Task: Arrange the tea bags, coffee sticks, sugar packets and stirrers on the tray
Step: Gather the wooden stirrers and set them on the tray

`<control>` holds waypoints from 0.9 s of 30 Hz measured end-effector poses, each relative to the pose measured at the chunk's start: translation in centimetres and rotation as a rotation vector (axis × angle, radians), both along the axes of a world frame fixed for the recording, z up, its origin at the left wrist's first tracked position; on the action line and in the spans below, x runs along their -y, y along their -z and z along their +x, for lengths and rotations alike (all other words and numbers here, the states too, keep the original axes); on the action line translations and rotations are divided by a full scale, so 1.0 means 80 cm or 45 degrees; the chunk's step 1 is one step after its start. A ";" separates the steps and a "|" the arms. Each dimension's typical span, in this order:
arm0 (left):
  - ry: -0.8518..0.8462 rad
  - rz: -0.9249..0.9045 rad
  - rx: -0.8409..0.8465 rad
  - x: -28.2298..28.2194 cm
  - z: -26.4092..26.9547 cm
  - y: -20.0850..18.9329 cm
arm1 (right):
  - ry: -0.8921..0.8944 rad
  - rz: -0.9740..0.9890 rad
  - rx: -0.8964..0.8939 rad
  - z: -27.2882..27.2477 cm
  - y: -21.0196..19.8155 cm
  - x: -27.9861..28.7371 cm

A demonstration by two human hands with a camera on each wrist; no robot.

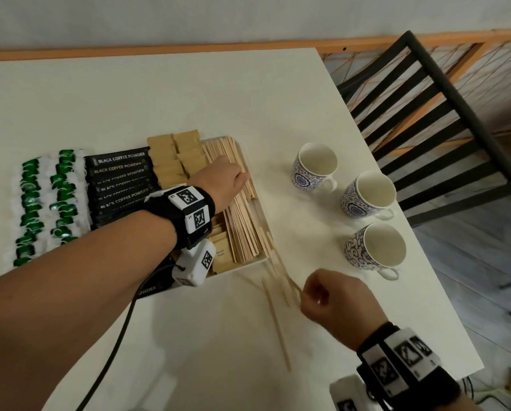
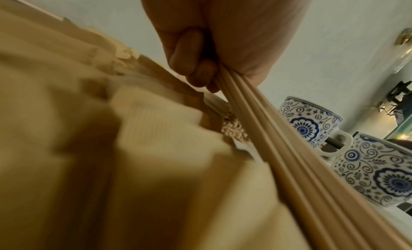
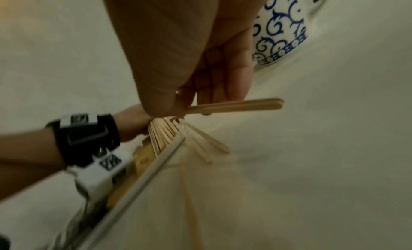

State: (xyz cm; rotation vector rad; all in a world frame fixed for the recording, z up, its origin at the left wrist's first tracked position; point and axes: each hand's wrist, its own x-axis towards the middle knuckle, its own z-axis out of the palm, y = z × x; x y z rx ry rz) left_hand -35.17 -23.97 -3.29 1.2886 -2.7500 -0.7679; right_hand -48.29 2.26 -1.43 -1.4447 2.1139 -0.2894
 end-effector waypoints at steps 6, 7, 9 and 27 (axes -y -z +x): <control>0.032 -0.036 0.009 0.003 -0.001 0.004 | 0.246 -0.084 0.124 -0.001 0.022 0.050; 0.036 -0.040 0.008 0.003 -0.001 0.005 | 0.260 -0.066 0.137 0.000 0.026 0.052; 0.031 -0.033 0.004 0.004 0.000 0.007 | 0.279 -0.053 0.162 0.005 0.031 0.053; -0.021 0.007 0.052 0.001 0.000 0.001 | 0.235 -0.030 0.096 0.025 0.027 0.063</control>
